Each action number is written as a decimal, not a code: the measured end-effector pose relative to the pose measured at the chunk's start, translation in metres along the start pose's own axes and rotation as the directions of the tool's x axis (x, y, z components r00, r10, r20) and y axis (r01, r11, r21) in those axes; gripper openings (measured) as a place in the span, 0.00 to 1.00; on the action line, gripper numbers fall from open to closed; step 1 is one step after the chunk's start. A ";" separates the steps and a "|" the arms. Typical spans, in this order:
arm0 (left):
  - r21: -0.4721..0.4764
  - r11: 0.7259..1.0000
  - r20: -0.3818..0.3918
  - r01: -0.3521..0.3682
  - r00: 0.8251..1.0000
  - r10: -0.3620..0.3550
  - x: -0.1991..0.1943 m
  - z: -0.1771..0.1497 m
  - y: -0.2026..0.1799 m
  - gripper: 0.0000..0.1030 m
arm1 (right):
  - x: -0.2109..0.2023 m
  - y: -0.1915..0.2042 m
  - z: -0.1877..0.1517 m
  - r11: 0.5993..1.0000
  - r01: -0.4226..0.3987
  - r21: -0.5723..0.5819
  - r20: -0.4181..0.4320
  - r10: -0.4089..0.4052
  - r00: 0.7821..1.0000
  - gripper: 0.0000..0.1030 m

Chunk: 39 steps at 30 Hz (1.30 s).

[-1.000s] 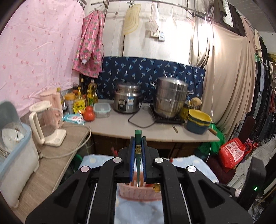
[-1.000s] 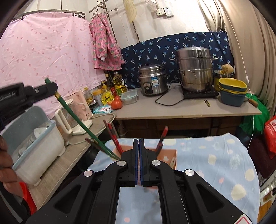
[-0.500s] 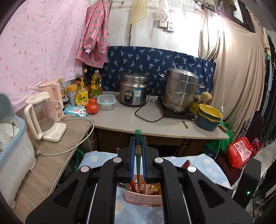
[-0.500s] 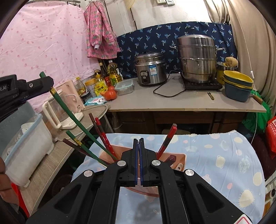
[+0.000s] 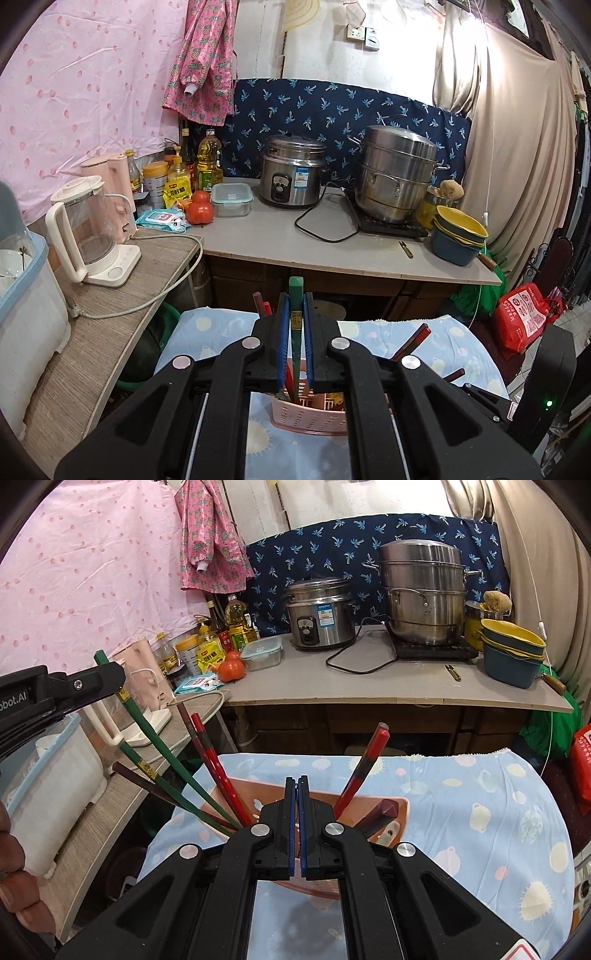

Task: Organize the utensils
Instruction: 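Lift the gold spoon and green chopstick and lower them into the pink holder, then open both tools to release the spoon and chopstick in the holder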

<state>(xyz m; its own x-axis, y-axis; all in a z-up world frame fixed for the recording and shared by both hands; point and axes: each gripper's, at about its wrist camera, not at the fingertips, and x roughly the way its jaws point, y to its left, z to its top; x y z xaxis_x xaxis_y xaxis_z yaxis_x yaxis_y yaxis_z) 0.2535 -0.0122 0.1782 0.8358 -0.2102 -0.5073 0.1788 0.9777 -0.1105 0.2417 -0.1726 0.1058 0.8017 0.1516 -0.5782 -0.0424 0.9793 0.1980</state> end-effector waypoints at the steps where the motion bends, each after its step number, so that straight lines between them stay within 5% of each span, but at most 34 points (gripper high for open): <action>1: 0.001 1.000 0.000 -0.002 1.000 0.002 0.000 -0.001 -0.001 0.07 | 0.000 0.001 -0.001 1.000 0.002 -0.003 0.002 -0.002 1.000 0.03; 6: 0.009 0.999 0.019 -0.033 0.999 0.033 -0.002 -0.004 -0.003 0.10 | -0.006 0.000 -0.005 1.000 0.009 0.012 0.022 -0.009 1.000 0.23; 12: 0.005 0.998 0.031 -0.066 0.997 0.065 -0.006 -0.010 -0.002 0.33 | -0.016 0.004 -0.008 1.000 0.009 0.001 0.035 -0.009 0.999 0.33; 39: 0.056 0.994 -0.031 -0.094 0.995 0.095 -0.050 -0.077 -0.016 0.36 | -0.093 0.020 -0.053 0.999 0.042 -0.034 0.034 -0.041 0.999 0.43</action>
<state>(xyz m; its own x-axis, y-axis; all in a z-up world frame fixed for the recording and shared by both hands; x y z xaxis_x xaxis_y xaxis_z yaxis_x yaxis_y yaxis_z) 0.1687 -0.0172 0.1397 0.8324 -0.1158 -0.5420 0.1285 0.9916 -0.0145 0.1350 -0.1597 0.1216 0.8227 0.1071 -0.5583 -0.0294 0.9888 0.1463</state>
